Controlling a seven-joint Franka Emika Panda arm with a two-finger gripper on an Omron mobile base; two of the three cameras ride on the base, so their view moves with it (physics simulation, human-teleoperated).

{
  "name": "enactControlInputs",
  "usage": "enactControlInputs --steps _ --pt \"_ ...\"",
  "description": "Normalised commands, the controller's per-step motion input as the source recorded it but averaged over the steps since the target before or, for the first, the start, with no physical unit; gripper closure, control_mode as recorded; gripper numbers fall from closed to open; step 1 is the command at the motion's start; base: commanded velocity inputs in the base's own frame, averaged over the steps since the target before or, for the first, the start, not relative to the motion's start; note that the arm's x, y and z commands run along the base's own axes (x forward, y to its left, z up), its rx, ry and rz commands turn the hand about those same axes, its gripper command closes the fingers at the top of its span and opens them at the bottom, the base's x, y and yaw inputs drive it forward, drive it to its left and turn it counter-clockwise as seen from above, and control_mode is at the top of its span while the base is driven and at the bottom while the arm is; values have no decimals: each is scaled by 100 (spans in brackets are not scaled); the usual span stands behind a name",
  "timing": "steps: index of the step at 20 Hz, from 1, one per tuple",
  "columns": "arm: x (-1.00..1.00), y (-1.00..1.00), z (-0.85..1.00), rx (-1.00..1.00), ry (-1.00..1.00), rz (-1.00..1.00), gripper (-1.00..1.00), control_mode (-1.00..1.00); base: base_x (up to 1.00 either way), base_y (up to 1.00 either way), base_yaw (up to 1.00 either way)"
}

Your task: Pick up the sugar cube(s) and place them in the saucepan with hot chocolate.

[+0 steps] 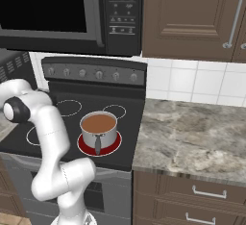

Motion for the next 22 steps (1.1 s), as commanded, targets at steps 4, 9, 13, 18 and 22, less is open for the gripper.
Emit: enactControlInputs --steps 4,9,13,18,22 --pt "27 21 -1 0 0 4 -100 -100 0 0 0" --pt "21 32 -13 0 0 2 -100 -100 0 0 0" --pt "8 26 -17 0 0 1 -100 -100 0 0 0" --pt "0 15 -7 0 0 0 -100 -100 0 0 0" --pt "-1 0 0 0 0 1 -100 -100 0 0 0"
